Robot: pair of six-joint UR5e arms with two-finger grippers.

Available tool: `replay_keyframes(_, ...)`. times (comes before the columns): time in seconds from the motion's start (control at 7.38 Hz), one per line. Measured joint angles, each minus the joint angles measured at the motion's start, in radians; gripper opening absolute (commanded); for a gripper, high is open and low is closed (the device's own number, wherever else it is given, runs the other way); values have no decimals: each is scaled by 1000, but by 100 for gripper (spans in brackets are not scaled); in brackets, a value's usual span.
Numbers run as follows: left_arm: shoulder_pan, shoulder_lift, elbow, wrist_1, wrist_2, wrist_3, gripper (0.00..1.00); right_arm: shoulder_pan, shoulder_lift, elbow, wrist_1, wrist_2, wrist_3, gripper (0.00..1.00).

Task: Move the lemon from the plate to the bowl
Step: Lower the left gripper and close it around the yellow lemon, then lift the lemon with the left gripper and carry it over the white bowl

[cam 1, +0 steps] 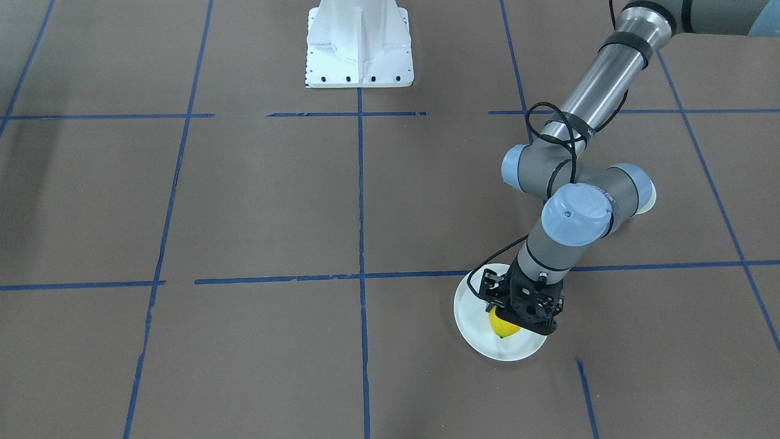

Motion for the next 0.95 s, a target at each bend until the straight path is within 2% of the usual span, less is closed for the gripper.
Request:
replay_keyframes(0.14,-13,14,-42,-1,-22,-20,0,0,0,0,0,0,0,100)
replay_keyframes(0.27,-34,78,-141,1,-61,-30,0,0,0,0,0,0,0,100)
replay_keyframes(0.54,-54,348,-433,-2,-99,-28,0,0,0,0,0,0,0,100)
replay_keyframes(0.81,-59,623,-629,-21,-104,30,0,0,0,0,0,0,0,100)
replay_keyframes(0.95,-60,735,-686,-46,-106,67,0,0,0,0,0,0,0,100)
